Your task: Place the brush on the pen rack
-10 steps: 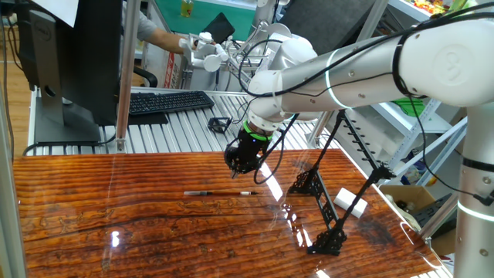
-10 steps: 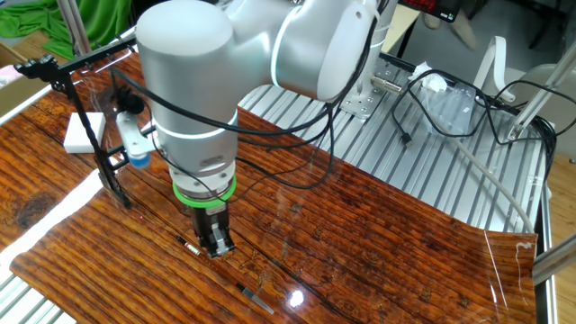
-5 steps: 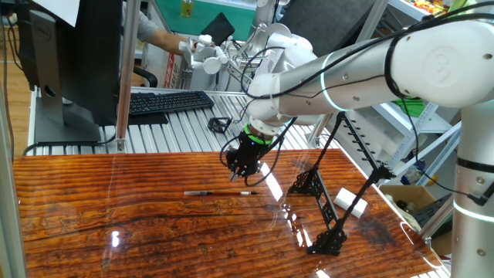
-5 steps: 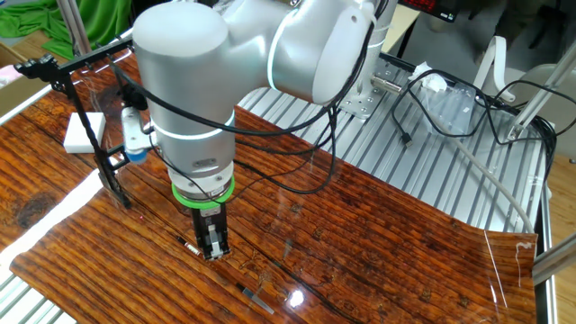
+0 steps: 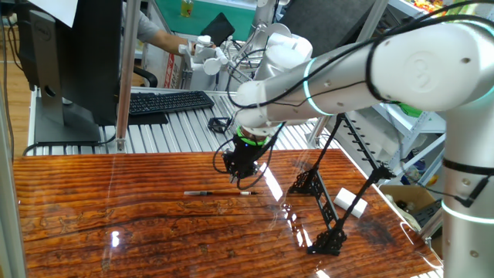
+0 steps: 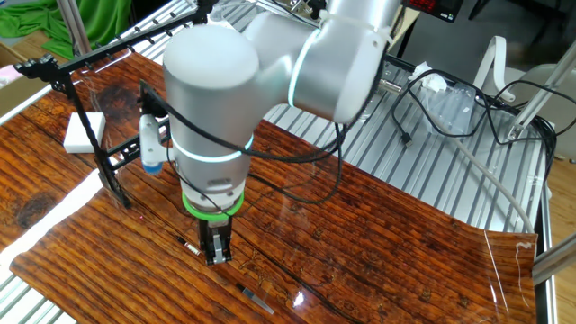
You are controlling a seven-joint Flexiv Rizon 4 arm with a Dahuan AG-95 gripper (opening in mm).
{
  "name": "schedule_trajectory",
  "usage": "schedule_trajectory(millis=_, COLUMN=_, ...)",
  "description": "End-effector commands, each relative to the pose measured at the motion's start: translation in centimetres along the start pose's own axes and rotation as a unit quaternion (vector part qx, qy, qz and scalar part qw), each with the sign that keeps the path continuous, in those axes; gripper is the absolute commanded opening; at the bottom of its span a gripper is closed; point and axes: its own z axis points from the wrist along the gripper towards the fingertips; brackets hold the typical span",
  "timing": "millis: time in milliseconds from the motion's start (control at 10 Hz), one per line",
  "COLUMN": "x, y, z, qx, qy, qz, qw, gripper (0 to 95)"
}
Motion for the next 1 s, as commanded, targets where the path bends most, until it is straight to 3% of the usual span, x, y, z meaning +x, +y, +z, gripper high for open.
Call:
schedule_trajectory(millis=100, x=0.0, y=-0.1, z=0.2, qx=0.016, qy=0.001, qz=0.010, qw=0.9998, gripper=0.0)
schedule_trajectory(millis=600, x=0.0, y=-0.6, z=1.0, qx=0.036, qy=-0.001, qz=0.030, qw=0.9989, gripper=0.0)
schedule_trajectory(millis=700, x=-0.1, y=-0.8, z=1.2, qx=0.042, qy=0.004, qz=0.037, qw=0.9984, gripper=0.0)
schedule_trajectory(millis=1000, x=-0.1, y=-1.3, z=1.4, qx=0.047, qy=0.008, qz=0.053, qw=0.9975, gripper=0.0)
